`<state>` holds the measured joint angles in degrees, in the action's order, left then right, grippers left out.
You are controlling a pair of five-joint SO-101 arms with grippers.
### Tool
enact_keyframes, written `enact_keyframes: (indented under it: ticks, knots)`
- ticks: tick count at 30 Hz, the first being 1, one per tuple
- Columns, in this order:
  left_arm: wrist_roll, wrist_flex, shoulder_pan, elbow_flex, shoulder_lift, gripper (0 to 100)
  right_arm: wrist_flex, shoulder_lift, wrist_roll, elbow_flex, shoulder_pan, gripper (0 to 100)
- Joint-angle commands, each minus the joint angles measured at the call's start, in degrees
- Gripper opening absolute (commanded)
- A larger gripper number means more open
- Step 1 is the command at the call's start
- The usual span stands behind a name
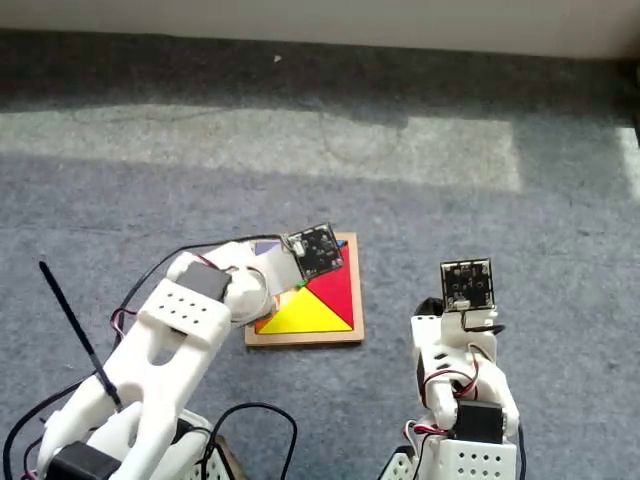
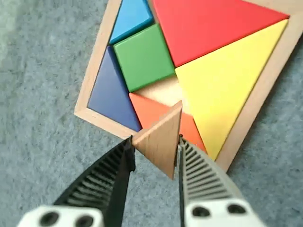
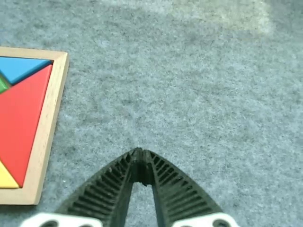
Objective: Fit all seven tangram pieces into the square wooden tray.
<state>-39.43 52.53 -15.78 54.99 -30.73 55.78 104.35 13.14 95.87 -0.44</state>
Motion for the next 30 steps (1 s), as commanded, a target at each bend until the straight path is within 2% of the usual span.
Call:
enact_keyframes:
  ticks: [1, 4, 7, 11, 18, 27, 30]
  knots:
    - [-0.79, -3.69, -3.3, 1.98, -0.66, 1, -1.19, 0.75, 0.62, 7.52, 0.66, 1.2]
    - [-0.88, -3.69, -4.18, 2.68, -0.57, 4, -1.19, 0.75, 0.62, 7.52, 0.66, 1.2]
    - [-0.7, -3.6, -4.26, 3.21, -0.57, 15, -1.19, 0.75, 0.62, 7.52, 0.66, 1.2]
    - [5.98, -3.87, -3.91, 3.56, -0.57, 25, -1.19, 0.75, 0.62, 7.52, 0.66, 1.2]
    - [7.21, -3.52, -2.95, 3.56, -1.19, 25, -1.19, 0.75, 0.62, 7.52, 0.66, 1.2]
    - [6.95, -3.52, 7.69, 3.91, -0.84, 25, -1.19, 0.75, 0.62, 7.52, 0.66, 1.2]
    - [6.86, -3.78, 9.19, 3.91, -0.75, 25, -1.19, 0.75, 0.62, 7.52, 0.66, 1.2]
